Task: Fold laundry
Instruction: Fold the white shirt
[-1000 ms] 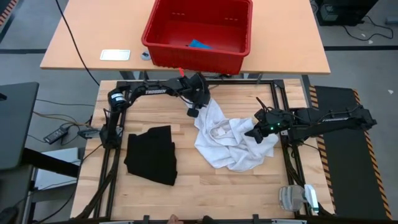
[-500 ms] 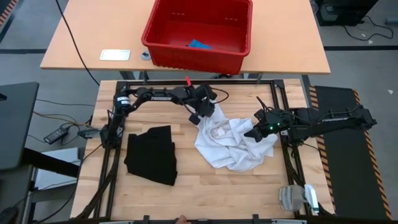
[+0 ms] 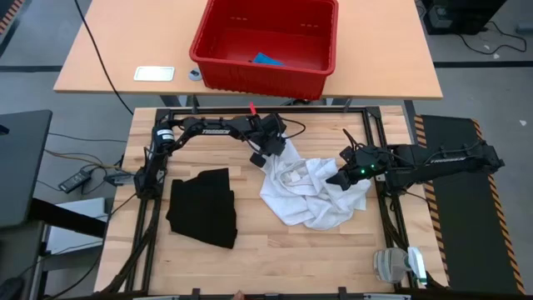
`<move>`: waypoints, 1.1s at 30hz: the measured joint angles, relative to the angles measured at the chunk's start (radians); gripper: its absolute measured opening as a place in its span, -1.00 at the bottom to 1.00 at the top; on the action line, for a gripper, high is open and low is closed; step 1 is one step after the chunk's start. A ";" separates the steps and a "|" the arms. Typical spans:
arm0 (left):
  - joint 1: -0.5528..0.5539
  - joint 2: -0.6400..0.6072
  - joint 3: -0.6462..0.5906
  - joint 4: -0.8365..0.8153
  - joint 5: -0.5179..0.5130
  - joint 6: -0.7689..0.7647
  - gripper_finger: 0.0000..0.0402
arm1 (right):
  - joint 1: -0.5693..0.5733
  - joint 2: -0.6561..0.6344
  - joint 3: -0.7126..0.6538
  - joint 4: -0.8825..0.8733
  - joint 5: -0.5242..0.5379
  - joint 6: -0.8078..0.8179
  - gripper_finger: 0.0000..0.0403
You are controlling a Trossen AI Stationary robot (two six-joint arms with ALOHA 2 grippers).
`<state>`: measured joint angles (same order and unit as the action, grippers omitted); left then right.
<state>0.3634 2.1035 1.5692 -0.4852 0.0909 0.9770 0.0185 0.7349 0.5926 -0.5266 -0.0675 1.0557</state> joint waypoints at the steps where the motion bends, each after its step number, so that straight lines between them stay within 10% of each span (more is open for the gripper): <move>1: 0.000 0.000 0.015 -0.021 0.001 -0.028 -0.60 | 0.000 0.000 0.000 0.002 -0.006 0.000 -0.88; 11: 0.010 0.024 0.069 -0.160 0.058 0.071 -0.60 | -0.015 0.019 0.000 -0.002 0.125 -0.089 -0.88; 33: -0.048 0.047 0.069 -0.183 -0.046 0.191 -0.60 | -0.001 0.098 0.000 0.069 0.046 -0.032 -0.89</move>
<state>0.3155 2.1502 1.6379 -0.6683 0.0453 1.1682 0.0178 0.8333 0.5926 -0.4572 -0.0214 1.0235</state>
